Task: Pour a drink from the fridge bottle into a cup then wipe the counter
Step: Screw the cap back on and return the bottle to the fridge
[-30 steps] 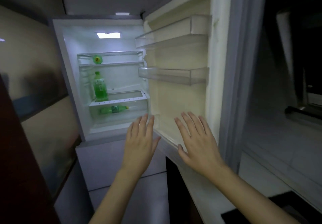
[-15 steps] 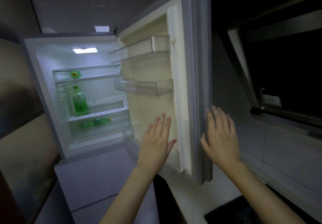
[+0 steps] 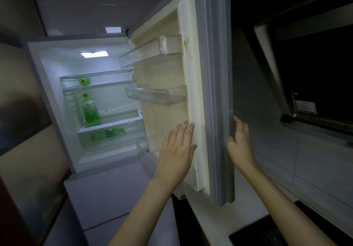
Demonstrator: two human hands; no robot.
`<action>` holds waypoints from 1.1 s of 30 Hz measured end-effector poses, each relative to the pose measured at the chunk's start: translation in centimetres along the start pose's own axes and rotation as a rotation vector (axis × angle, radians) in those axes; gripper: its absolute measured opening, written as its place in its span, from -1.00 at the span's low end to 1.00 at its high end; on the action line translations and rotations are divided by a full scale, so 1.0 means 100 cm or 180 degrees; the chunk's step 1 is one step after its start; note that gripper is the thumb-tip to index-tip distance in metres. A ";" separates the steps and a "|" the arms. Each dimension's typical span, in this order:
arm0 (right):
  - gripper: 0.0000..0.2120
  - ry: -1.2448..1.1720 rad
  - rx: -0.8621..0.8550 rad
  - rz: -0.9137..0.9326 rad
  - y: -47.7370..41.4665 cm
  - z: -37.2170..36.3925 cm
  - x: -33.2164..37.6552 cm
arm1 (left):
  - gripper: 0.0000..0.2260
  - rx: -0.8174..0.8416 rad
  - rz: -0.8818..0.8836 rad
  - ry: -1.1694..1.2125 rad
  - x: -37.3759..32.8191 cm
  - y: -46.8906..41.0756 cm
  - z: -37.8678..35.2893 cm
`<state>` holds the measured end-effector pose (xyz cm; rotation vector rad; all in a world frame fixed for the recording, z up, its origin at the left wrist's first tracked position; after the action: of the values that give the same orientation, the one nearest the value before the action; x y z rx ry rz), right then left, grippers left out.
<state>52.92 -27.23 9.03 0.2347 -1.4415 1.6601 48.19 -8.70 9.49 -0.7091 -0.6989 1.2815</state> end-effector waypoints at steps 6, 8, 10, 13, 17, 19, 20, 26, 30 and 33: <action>-0.58 -0.0163 -0.0263 0.0722 0.016 -0.004 0.027 | -0.47 -0.0422 0.0118 0.0656 -0.011 -0.011 0.048; -0.61 -0.0492 0.0076 0.0946 0.015 -0.011 0.039 | -0.45 -0.0581 0.0261 0.0710 -0.012 -0.013 0.063; -0.61 -0.0519 0.0444 0.1305 0.017 -0.024 0.057 | -0.42 -0.0725 0.0485 0.0539 -0.005 -0.011 0.075; -0.67 -0.0753 0.0934 0.1657 0.027 -0.054 0.086 | -0.39 -0.0976 0.1035 0.0178 0.022 -0.002 0.086; -0.62 -0.0968 0.1350 0.2063 0.041 -0.101 0.121 | -0.38 -0.1170 0.1572 -0.0044 0.066 0.016 0.096; -0.54 -0.0831 0.1584 0.2329 0.048 -0.125 0.137 | -0.33 -0.1225 0.1801 -0.0022 0.090 0.023 0.103; -0.51 -0.0659 0.1643 0.2477 0.051 -0.139 0.145 | -0.32 -0.1255 0.1864 -0.0094 0.103 0.027 0.106; -0.22 0.0455 0.1674 0.3050 0.054 -0.226 0.181 | -0.24 -0.1160 0.2189 -0.0515 0.203 0.041 0.119; -0.06 0.0902 0.1564 0.3300 0.042 -0.278 0.209 | -0.13 -0.0983 0.2270 -0.0329 0.268 0.040 0.125; -0.02 0.1031 0.1507 0.3430 0.033 -0.322 0.227 | -0.09 -0.0893 0.2421 -0.0128 0.326 0.038 0.124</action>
<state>50.16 12.14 11.66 -0.6500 -0.9130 2.7289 40.96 24.98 16.09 -1.2550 -0.6703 1.9087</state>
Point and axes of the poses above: each hand's wrist, its own y-axis away from the middle knuckle, its own z-axis out of the back of the hand, x = y × z, the point moved 3 cm from there along -y, towards the middle knuckle, and after that the axes turned 9 degrees about z, right-handed, at the moved point
